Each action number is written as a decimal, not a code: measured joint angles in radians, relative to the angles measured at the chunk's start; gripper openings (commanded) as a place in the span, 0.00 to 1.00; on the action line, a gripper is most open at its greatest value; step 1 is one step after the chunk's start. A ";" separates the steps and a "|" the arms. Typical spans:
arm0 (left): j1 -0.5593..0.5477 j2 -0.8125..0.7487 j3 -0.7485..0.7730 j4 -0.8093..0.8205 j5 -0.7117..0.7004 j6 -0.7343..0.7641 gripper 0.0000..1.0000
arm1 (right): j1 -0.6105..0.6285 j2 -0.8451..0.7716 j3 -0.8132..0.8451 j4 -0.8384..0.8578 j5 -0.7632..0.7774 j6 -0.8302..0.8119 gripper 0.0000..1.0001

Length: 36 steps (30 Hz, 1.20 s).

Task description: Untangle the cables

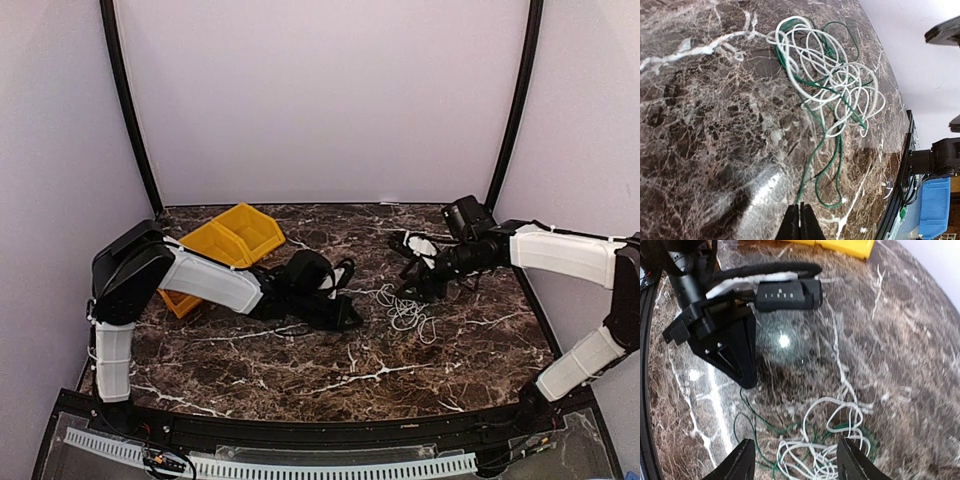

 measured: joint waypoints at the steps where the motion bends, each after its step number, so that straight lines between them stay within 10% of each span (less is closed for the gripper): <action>1: 0.000 -0.023 -0.007 -0.015 -0.010 0.007 0.00 | 0.016 -0.003 0.021 0.014 -0.005 0.000 0.57; 15: 0.002 -0.360 -0.099 -0.084 -0.148 0.037 0.00 | 0.215 0.255 0.068 0.172 -0.038 -0.041 0.60; 26: 0.011 -0.442 -0.161 -0.165 -0.234 0.046 0.00 | 0.240 0.354 0.085 0.225 -0.006 -0.033 0.01; 36: 0.040 -0.655 -0.180 -0.264 -0.345 0.084 0.00 | 0.241 0.463 0.143 0.192 0.070 0.004 0.11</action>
